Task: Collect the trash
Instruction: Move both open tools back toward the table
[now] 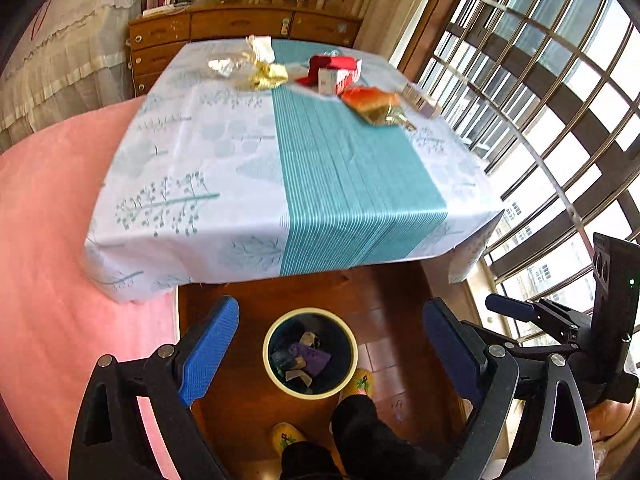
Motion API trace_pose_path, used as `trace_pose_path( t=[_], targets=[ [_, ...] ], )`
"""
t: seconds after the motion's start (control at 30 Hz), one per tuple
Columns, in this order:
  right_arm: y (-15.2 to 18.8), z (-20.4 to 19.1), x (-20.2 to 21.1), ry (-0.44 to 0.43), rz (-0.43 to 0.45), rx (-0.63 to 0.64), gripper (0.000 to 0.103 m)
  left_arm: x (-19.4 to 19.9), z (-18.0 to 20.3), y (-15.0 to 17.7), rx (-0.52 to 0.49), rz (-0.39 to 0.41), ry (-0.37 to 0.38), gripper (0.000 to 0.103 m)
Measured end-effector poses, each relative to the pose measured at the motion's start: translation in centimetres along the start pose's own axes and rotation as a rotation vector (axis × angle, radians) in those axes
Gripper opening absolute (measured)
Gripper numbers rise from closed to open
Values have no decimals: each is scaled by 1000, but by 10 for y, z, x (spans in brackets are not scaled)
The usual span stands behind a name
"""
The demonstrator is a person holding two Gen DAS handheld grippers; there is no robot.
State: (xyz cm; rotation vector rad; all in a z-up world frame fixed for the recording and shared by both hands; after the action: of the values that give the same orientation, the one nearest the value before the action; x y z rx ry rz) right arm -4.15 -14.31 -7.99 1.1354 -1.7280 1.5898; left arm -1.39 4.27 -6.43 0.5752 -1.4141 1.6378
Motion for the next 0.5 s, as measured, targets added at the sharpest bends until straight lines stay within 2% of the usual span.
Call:
trace_pose_path(
  t=[0.27, 0.5],
  targets=[
    [-52, -15, 90, 42, 172, 5, 74, 83, 27, -81, -73, 152, 47, 94],
    [-96, -18, 122, 96, 254, 24, 74, 98, 63, -138, -178, 187, 58, 94]
  ],
)
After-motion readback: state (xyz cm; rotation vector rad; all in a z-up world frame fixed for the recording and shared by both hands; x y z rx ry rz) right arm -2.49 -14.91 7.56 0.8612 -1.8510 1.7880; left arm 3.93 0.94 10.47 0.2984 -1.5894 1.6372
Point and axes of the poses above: each gripper's, at about its wrist camera, not at the fingertips, and x roughly against the way its jaws point, z to its right, y to its underside, the point moved 2 cm from there along -x, roughly the way its jaws point, and after that the axes turned 2 degrees about z, right-handed, at the moved point
